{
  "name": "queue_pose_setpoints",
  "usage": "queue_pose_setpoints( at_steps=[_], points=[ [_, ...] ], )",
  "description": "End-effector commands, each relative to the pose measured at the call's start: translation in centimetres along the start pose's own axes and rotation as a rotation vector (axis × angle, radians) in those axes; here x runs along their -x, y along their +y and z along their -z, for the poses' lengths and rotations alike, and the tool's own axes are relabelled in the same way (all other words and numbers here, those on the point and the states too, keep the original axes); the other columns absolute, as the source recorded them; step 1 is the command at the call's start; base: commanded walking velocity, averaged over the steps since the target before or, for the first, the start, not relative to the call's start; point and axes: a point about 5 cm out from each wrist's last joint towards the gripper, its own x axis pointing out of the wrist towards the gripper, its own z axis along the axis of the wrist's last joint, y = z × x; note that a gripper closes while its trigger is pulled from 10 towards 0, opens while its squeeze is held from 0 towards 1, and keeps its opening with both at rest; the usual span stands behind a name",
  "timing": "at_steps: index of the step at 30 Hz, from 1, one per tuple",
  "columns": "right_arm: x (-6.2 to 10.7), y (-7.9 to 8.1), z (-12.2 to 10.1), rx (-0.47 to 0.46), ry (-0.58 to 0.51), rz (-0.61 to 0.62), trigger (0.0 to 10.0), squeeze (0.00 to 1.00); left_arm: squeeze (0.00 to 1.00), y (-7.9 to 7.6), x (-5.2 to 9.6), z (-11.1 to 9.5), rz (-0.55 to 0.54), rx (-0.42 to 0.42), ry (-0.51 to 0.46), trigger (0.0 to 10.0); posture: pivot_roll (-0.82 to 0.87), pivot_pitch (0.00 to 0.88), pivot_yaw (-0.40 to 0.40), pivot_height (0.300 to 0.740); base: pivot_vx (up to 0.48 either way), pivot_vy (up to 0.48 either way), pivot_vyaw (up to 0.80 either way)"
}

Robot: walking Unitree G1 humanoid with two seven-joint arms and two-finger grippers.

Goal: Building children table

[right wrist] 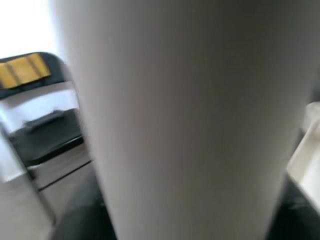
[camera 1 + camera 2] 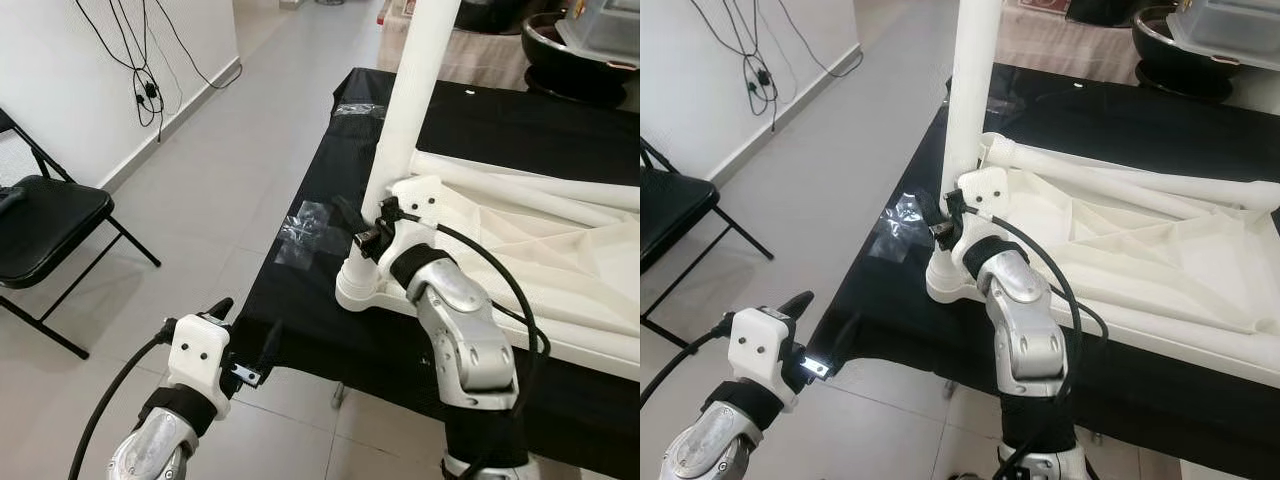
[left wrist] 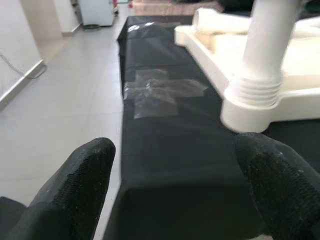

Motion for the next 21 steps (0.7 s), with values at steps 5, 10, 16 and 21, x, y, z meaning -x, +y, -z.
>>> queue_pose_setpoints(
  at_steps=[5, 10, 16, 21],
  points=[
    [-0.2, -0.4, -2.5, 0.037, -0.091, -0.305, 10.0, 1.0, 0.0, -0.4, 0.2, 0.4, 0.0, -0.016, 0.013, 10.0, 0.07, 0.183, -0.061, 0.74, 0.0, 0.0, 0.0],
    [-1.0, -1.9, -3.8, 0.171, -0.054, -0.669, 10.0, 0.0, 0.0, -0.9, 0.6, 0.2, 0.005, -0.019, 0.006, 10.0, 0.11, 0.204, -0.071, 0.74, 0.0, 0.0, 0.0],
    [-2.6, -2.8, -4.7, 0.152, -0.022, -0.798, 10.0, 0.0, 0.0, -1.2, 1.0, 0.0, 0.009, -0.019, 0.004, 10.0, 0.14, 0.223, -0.075, 0.74, 0.0, 0.0, 0.0],
    [-3.4, -3.7, -4.9, 0.136, -0.004, -0.84, 8.0, 0.0, 0.0, -1.4, 1.4, -0.2, 0.011, -0.017, 0.001, 10.0, 0.14, 0.239, -0.08, 0.74, 0.0, 0.0, 0.0]
  ],
)
